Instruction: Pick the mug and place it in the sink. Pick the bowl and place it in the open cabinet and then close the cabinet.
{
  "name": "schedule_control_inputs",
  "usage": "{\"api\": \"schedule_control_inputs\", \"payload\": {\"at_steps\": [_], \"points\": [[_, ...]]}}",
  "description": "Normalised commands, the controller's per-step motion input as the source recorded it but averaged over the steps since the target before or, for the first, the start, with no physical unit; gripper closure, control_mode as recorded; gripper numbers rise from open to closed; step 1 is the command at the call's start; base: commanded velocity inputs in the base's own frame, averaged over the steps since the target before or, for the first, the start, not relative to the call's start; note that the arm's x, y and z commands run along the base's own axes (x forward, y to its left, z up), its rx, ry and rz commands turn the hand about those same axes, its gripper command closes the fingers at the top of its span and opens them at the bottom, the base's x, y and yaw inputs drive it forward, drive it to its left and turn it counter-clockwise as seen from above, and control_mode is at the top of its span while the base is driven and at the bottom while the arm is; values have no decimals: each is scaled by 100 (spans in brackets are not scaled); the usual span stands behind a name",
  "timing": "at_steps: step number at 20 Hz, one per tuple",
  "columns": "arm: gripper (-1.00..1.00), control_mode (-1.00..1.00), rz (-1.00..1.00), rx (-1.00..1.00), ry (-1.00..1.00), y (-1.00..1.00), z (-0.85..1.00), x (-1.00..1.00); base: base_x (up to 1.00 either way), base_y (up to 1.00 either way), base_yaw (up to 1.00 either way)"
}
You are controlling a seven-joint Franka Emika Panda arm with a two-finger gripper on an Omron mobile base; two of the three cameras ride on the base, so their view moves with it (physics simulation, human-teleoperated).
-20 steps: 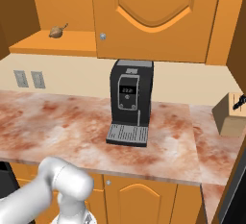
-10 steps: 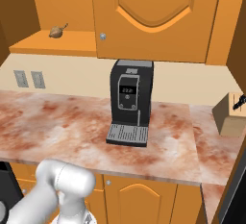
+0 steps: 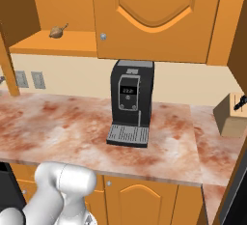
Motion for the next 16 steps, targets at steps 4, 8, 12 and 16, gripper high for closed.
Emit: {"api": "schedule_control_inputs", "payload": {"at_steps": [4,8,12,16], "points": [[-100,-100,0,-4,0,-51,21,62,0,0,0],[-100,-100,0,-6,0,-37,23,67,0,0,0],[-100,-100,0,-6,-1,-36,19,74,0,0,0],[-100,-100,0,-4,0,-44,18,77,0,0,0]]}}
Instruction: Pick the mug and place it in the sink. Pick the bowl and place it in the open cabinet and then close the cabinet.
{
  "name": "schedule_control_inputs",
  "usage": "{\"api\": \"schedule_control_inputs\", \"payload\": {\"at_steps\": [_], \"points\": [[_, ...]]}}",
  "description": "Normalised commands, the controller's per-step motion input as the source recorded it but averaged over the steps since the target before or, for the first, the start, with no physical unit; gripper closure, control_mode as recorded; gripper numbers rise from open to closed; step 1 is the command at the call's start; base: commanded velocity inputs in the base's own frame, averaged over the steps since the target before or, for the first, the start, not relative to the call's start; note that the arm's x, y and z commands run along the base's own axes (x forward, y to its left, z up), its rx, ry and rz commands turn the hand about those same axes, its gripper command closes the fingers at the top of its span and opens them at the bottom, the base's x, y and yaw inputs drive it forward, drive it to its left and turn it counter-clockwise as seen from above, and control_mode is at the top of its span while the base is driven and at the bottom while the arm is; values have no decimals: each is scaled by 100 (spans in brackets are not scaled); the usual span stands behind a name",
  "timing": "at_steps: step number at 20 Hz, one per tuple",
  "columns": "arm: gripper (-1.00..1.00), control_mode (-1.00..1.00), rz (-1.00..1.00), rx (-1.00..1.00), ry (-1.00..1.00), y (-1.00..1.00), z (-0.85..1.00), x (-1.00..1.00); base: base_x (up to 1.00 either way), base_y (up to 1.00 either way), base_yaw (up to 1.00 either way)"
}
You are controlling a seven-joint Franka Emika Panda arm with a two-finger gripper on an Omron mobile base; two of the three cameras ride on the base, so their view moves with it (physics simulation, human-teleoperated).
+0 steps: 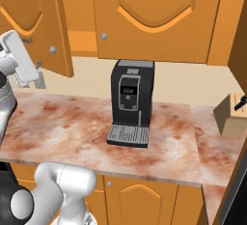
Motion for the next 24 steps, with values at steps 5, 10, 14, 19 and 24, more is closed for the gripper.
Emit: {"api": "schedule_control_inputs", "payload": {"at_steps": [5,10,14,19,24], "points": [[-100,-100,0,-1,0,-37,19,69,0,0,0],[-100,-100,3,0,0,-26,29,58,0,0,0],[-100,-100,5,0,0,-20,13,43,0,0,0],[-100,-100,7,0,0,-28,0,41,0,0,0],[-100,-100,7,0,0,-27,0,41,0,0,0]]}}
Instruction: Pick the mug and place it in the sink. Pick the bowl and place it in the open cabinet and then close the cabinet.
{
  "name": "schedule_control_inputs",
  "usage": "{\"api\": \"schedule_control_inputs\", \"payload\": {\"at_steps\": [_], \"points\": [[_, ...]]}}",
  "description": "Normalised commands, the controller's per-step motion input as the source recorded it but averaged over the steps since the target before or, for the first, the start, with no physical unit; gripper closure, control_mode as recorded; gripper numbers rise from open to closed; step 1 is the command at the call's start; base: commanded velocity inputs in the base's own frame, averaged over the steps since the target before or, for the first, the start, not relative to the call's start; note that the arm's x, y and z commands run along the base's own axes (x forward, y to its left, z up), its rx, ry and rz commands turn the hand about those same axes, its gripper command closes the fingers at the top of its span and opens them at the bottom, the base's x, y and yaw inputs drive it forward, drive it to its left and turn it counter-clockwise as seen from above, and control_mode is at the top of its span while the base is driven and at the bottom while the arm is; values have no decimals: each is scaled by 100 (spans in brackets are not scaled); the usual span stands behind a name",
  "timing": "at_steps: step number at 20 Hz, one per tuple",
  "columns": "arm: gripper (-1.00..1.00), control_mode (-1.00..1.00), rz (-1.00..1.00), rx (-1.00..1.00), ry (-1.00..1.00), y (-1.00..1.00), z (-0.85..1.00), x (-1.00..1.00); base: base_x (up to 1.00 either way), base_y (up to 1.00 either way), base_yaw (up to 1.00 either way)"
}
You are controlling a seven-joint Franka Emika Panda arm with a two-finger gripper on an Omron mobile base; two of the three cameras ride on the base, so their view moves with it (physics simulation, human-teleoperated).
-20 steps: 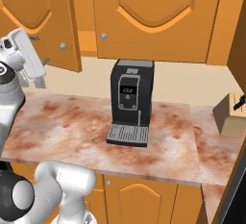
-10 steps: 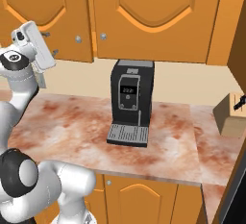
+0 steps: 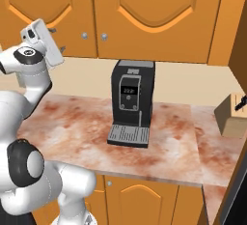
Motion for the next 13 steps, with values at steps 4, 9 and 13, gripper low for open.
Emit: {"api": "schedule_control_inputs", "payload": {"at_steps": [4,9,13], "points": [[-100,-100,8,0,0,-26,0,34,0,0,0],[-100,-100,9,0,0,-20,0,-1,0,0,0],[-100,-100,10,0,0,-16,21,-39,0,0,0]]}}
